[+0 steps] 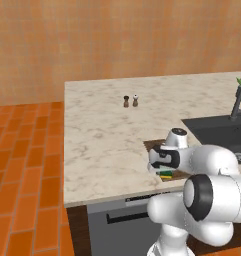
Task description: Pick up the sponge from the counter and clean the cutting board by briefly scrubbing or pressing down on the cutting board. Once finished, release the sponge.
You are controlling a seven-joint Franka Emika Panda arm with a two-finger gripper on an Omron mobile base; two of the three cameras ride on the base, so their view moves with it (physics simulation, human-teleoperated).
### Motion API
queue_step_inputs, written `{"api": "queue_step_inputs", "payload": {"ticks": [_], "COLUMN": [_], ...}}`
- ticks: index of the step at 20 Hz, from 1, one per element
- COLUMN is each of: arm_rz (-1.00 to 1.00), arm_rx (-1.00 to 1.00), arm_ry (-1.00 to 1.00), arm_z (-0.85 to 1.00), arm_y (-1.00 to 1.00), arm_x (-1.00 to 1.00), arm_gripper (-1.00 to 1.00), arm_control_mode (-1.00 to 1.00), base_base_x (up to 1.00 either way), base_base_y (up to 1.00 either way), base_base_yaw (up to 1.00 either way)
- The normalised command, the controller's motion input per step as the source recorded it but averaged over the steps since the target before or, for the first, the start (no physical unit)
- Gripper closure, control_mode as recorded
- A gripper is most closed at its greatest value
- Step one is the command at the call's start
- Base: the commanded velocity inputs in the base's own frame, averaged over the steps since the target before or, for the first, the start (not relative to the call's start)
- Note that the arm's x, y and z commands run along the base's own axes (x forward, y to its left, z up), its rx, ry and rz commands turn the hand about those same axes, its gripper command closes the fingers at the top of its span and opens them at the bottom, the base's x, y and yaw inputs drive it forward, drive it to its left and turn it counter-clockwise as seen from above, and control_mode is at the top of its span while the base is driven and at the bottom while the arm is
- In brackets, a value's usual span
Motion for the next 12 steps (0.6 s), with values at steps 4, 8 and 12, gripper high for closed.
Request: {"api": "queue_step_inputs", "payload": {"ticks": [4, 8, 12], "arm_rz": [0.0, 0.0, 0.0], "arm_rx": [-0.01, -0.03, -0.02], "arm_ry": [-0.02, -0.04, -0.02], "arm_z": [0.0, 0.0, 0.0], "arm_y": [0.0, 0.0, 0.0], "arm_x": [0.22, 0.33, 0.49], "arm_gripper": [1.0, 1.0, 1.0], "arm_control_mode": [-1.0, -1.0, -1.0], "base_base_x": [0.0, 0.0, 0.0], "base_base_y": [0.0, 0.0, 0.0], "base_base_yaw": [0.0, 0.0, 0.0]}}
